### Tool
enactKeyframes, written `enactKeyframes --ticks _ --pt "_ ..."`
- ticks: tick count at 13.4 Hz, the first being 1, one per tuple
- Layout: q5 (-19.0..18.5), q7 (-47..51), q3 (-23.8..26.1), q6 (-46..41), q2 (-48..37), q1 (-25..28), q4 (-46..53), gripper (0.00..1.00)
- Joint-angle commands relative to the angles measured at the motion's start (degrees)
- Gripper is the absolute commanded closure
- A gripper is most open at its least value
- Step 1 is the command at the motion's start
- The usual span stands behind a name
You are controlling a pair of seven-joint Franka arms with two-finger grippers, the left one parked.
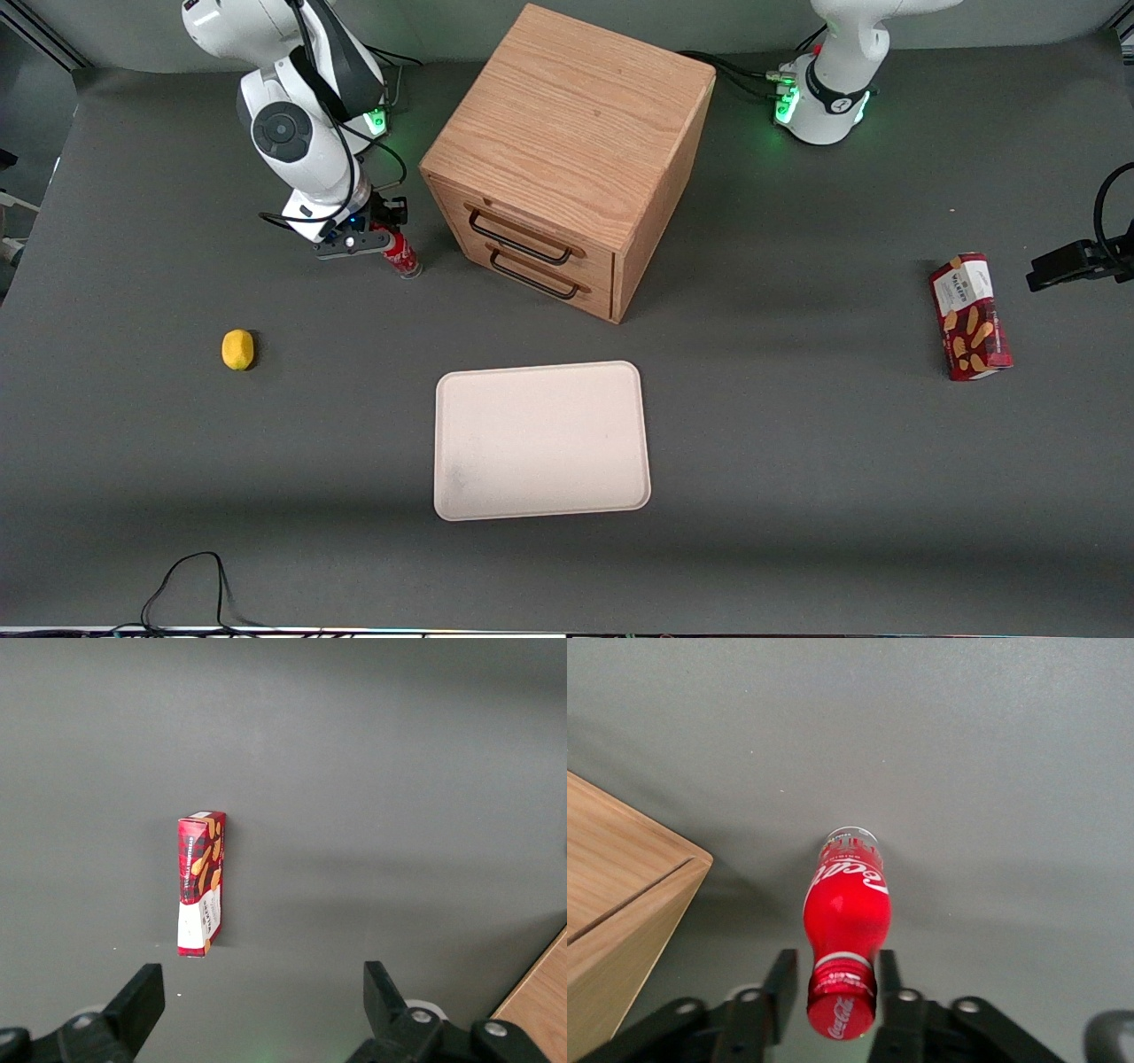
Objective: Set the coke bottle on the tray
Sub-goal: 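Lift the bottle and carry it to the white tray's corner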
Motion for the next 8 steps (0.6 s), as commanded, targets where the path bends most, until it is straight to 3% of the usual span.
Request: enactKeyframes --ticks 1,8 --pt "-0.6 -1.4 -0.7 0.9 -0.9 0.2 -0.7 1.00" --pt "-0.6 -1.6 -3.3 0.2 -1.9 0.2 0.3 1.00"
